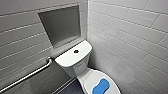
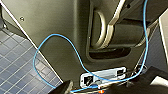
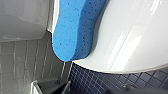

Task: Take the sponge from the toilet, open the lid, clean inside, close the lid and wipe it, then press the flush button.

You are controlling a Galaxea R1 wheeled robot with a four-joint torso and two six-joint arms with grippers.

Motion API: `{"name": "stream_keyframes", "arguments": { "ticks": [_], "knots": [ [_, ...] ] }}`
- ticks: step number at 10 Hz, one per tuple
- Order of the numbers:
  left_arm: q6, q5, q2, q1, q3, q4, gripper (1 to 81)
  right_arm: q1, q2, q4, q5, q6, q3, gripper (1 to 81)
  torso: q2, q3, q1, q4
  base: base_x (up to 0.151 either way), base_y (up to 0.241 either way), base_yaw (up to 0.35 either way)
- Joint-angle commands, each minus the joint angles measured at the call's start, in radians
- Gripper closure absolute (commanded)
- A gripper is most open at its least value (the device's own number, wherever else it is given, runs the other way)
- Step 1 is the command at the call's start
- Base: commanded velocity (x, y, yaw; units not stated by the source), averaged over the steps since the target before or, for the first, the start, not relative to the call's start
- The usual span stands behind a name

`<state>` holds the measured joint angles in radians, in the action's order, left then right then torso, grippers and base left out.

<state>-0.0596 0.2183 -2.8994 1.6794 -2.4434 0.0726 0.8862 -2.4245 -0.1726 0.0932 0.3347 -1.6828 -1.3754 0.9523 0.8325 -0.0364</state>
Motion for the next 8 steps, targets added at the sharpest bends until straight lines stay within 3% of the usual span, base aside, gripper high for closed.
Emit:
{"name": "stream_keyframes", "arguments": {
  "ticks": [1, 5, 6, 8],
  "knots": [
    [-0.009, -0.073, -0.02, 0.038, -0.031, 0.013, 1.0, -0.149, 0.034, -0.016, -0.085, 0.053, 0.009, 1.0, -0.097, 0.0, 0.063, 0.0, 0.0, 0.0, 0.0],
    [-0.009, -0.071, -0.032, 0.036, -0.052, 0.012, 1.0, -0.21, 0.02, -0.019, -0.127, 0.098, -0.001, 1.0, -0.234, 0.014, 0.148, 0.0, 0.0, 0.0, 0.0],
    [-0.009, -0.071, -0.032, 0.038, -0.052, 0.012, 1.0, -0.229, 0.009, -0.018, -0.127, 0.113, -0.003, 1.0, -0.17, 0.014, 0.106, 0.0, 0.0, 0.0, 0.0],
    [-0.009, -0.071, -0.032, 0.038, -0.052, 0.012, 1.0, -0.255, -0.009, -0.018, -0.127, 0.127, -0.004, 1.0, -0.226, 0.11, 0.14, 0.0, 0.0, 0.0, 0.0]
  ]
}}
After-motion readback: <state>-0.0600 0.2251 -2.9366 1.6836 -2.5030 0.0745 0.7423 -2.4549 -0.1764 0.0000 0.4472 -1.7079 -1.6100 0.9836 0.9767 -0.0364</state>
